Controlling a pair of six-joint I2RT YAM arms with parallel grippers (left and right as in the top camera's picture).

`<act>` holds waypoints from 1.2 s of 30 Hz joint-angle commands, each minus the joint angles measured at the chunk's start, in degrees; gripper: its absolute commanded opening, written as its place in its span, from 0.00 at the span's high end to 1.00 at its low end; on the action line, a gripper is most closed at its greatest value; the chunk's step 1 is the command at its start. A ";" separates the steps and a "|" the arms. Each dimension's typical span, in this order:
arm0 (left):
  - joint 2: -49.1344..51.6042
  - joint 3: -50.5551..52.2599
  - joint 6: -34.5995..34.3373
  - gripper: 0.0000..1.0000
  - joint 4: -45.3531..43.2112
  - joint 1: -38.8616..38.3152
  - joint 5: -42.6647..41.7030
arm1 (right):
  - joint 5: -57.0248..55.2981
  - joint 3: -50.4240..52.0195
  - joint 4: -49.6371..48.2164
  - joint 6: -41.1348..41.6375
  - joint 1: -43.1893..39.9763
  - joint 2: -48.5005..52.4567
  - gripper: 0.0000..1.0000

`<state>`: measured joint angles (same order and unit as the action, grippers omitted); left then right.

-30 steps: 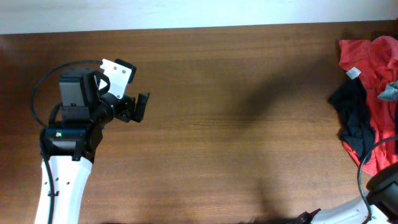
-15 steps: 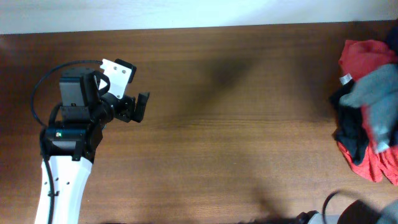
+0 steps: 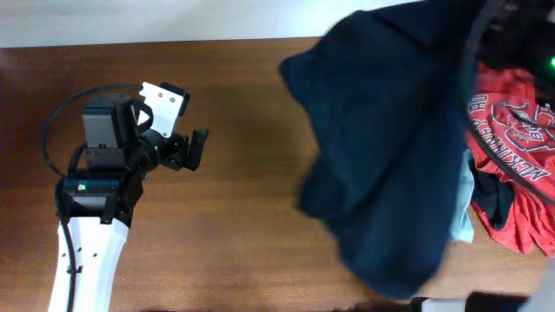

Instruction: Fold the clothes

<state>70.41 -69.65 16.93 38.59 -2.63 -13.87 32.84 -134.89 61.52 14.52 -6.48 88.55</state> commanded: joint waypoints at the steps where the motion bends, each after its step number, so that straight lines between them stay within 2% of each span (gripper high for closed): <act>1: 0.13 -0.79 0.50 0.00 0.07 0.24 0.35 | 5.35 -0.07 -0.35 -3.82 5.55 4.85 0.96; 4: 0.13 -0.79 0.50 0.00 0.07 0.24 0.35 | 6.47 -0.07 -0.42 -4.17 8.83 7.61 0.96; 8: 0.13 -0.79 0.48 0.00 0.07 0.24 0.35 | 6.88 -0.07 -0.44 -5.55 17.25 10.73 0.96; 11: 0.13 -0.79 0.50 0.00 0.07 0.24 0.35 | -0.37 -0.07 -0.83 -5.68 22.99 11.26 0.96; 14: 0.13 -0.79 0.48 0.00 0.07 0.24 0.35 | -3.85 -0.07 0.68 -10.03 28.24 11.26 0.96; 18: 0.13 -0.79 0.48 0.00 0.04 0.17 0.15 | -9.42 0.09 4.13 -10.03 32.41 12.26 0.96; 25: 0.13 -0.79 0.48 0.00 2.23 0.20 0.24 | -9.38 0.09 6.03 -11.78 36.48 14.56 0.94; 26: 0.15 -0.79 0.48 0.00 2.45 0.20 0.24 | -9.62 0.09 6.40 -13.51 36.46 14.51 0.63; 27: 0.15 -0.79 0.48 0.00 2.67 0.20 0.24 | -11.54 0.09 7.56 -15.19 36.15 14.51 0.38; 31: 0.15 -0.79 0.48 0.00 3.10 0.20 0.24 | -27.85 0.11 15.28 -13.05 33.27 14.67 0.39; 33: 0.15 -0.79 0.48 0.00 3.39 0.20 0.24 | -32.02 0.11 17.73 -9.66 31.19 14.82 0.30; 34: 0.15 -0.79 0.48 0.00 3.54 0.20 0.92 | -33.38 0.11 19.65 -7.96 28.17 14.99 0.19; 35: 0.15 -0.79 0.48 0.00 3.58 0.20 1.75 | -32.54 0.35 20.31 -8.00 26.10 15.02 0.16; 36: 0.15 -0.79 0.48 0.00 3.74 0.20 2.69 | -30.99 0.72 21.05 -7.98 23.89 15.02 0.18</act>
<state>70.41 -69.65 16.93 41.93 -2.63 -13.56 6.96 -134.30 81.28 3.97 23.18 103.72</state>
